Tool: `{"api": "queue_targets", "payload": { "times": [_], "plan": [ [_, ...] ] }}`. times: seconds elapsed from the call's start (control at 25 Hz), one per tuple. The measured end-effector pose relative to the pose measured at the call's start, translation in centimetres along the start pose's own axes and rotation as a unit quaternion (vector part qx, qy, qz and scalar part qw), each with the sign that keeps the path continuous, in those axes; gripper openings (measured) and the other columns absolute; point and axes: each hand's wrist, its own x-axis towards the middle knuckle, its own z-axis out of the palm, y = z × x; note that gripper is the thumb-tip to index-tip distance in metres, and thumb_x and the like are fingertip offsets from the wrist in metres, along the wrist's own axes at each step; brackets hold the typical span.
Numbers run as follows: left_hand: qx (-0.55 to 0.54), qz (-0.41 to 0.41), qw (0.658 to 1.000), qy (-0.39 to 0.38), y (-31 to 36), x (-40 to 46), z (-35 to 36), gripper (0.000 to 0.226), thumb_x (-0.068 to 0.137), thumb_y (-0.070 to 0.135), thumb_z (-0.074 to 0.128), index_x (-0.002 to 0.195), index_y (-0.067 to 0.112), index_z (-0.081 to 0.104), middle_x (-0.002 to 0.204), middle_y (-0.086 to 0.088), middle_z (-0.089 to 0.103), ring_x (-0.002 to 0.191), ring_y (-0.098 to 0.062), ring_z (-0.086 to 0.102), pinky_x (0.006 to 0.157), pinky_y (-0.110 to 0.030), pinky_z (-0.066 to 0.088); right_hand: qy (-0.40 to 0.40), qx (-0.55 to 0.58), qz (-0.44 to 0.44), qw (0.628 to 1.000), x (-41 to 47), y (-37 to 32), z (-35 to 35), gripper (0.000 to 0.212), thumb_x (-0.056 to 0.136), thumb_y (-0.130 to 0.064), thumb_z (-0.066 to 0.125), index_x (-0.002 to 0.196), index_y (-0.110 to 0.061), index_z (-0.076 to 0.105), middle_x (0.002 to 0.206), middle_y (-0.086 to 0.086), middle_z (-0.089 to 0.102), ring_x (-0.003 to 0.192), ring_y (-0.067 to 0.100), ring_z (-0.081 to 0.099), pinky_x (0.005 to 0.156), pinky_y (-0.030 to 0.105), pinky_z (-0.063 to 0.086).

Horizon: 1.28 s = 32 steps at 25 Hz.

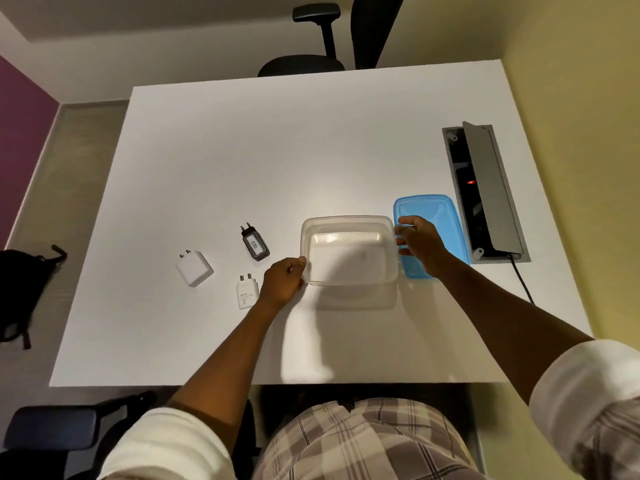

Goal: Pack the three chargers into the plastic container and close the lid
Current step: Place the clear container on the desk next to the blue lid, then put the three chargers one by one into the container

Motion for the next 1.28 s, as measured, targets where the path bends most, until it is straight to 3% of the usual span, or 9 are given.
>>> {"api": "queue_targets", "payload": {
  "times": [0.12, 0.24, 0.32, 0.44, 0.56, 0.72, 0.92, 1.08, 1.28],
  "plan": [
    [-0.007, -0.008, 1.000, 0.007, -0.8, 0.1, -0.2, 0.048, 0.098, 0.041, 0.049, 0.084, 0.000, 0.069, 0.076, -0.013, 0.072, 0.077, -0.034, 0.069, 0.089, -0.053, 0.055, 0.011, -0.013, -0.013, 1.000, 0.4, 0.4, 0.0, 0.011, 0.091, -0.019, 0.054, 0.093, -0.013, 0.062, 0.091, 0.010, 0.063, 0.083, 0.024, 0.063, 0.075, 0.036, 0.057],
    [-0.028, -0.016, 0.999, 0.019, -1.8, -0.6, -1.1, 0.029, 0.097, 0.027, 0.054, 0.072, 0.021, 0.069, 0.072, 0.003, 0.068, 0.066, -0.022, 0.065, 0.090, -0.051, 0.056, 0.059, -0.066, -0.055, 0.995, 0.7, 1.0, 0.1, 0.015, 0.087, -0.011, 0.049, 0.076, -0.005, 0.057, 0.076, 0.011, 0.050, 0.071, 0.022, 0.049, 0.062, 0.034, 0.043],
    [-0.030, -0.018, 0.999, 0.036, -2.8, -1.2, -2.3, 0.027, 0.096, 0.020, 0.054, 0.074, 0.028, 0.067, 0.078, 0.004, 0.068, 0.069, -0.022, 0.067, 0.092, -0.049, 0.056, 0.118, -0.086, -0.096, 0.985, 0.5, 1.0, 0.4, 0.016, 0.084, -0.008, 0.045, 0.075, -0.013, 0.056, 0.074, 0.005, 0.050, 0.070, 0.016, 0.047, 0.065, 0.031, 0.039],
    [-0.010, -0.018, 0.997, 0.070, -4.6, -2.0, -4.6, 0.020, 0.096, 0.017, 0.052, 0.086, 0.020, 0.070, 0.087, -0.002, 0.073, 0.082, -0.029, 0.072, 0.094, -0.045, 0.054, 0.213, -0.073, -0.171, 0.959, -0.8, -0.3, 1.8, 0.023, 0.091, -0.008, 0.044, 0.104, -0.010, 0.064, 0.102, 0.003, 0.065, 0.092, 0.015, 0.059, 0.082, 0.025, 0.046],
    [0.031, -0.023, 0.995, 0.097, -6.9, -2.3, -6.7, 0.021, 0.095, 0.016, 0.051, 0.083, 0.015, 0.068, 0.095, -0.007, 0.075, 0.094, -0.031, 0.070, 0.090, -0.036, 0.052, 0.225, -0.060, -0.277, 0.932, -2.9, -2.5, 5.0, 0.023, 0.091, -0.005, 0.045, 0.102, -0.010, 0.064, 0.103, 0.007, 0.067, 0.095, 0.018, 0.061, 0.083, 0.028, 0.048],
    [0.048, -0.038, 0.990, 0.130, -9.8, -2.7, -9.2, 0.025, 0.093, 0.018, 0.048, 0.091, 0.015, 0.073, 0.100, -0.002, 0.076, 0.098, -0.025, 0.068, 0.087, -0.035, 0.051, 0.155, -0.087, -0.380, 0.908, -6.9, -4.7, 12.3, 0.022, 0.085, 0.004, 0.051, 0.091, -0.011, 0.067, 0.092, -0.002, 0.065, 0.083, 0.007, 0.057, 0.076, 0.012, 0.042],
    [0.083, -0.048, 0.987, 0.126, -13.4, -2.5, -10.3, 0.024, 0.095, 0.017, 0.049, 0.101, 0.014, 0.071, 0.105, -0.006, 0.069, 0.101, -0.028, 0.064, 0.082, -0.026, 0.042, -0.073, -0.180, -0.330, 0.924, -10.1, -1.6, 22.3, 0.018, 0.087, -0.005, 0.058, 0.102, -0.011, 0.064, 0.100, 0.004, 0.065, 0.073, 0.014, 0.059, 0.072, 0.030, 0.053],
    [0.196, 0.000, 0.976, 0.093, -15.6, -2.3, -10.3, 0.029, 0.097, 0.021, 0.048, 0.120, 0.011, 0.062, 0.127, -0.013, 0.060, 0.120, -0.031, 0.057, 0.100, -0.037, 0.050, -0.169, -0.365, -0.205, 0.893, -9.8, 1.2, 26.9, 0.058, 0.084, -0.020, 0.069, 0.136, -0.016, 0.044, 0.131, 0.009, 0.050, 0.112, 0.028, 0.058, 0.093, 0.042, 0.051],
    [0.271, -0.002, 0.961, 0.047, -17.0, -2.3, -9.8, 0.064, 0.100, 0.029, 0.044, 0.158, 0.016, 0.019, 0.168, -0.006, 0.011, 0.156, -0.024, 0.009, 0.126, -0.038, 0.012, -0.178, -0.474, -0.141, 0.850, -8.4, 2.6, 29.6, 0.097, 0.077, -0.030, 0.077, 0.152, -0.023, 0.016, 0.136, 0.013, 0.041, 0.117, 0.035, 0.051, 0.089, 0.049, 0.053]
  ]
}}
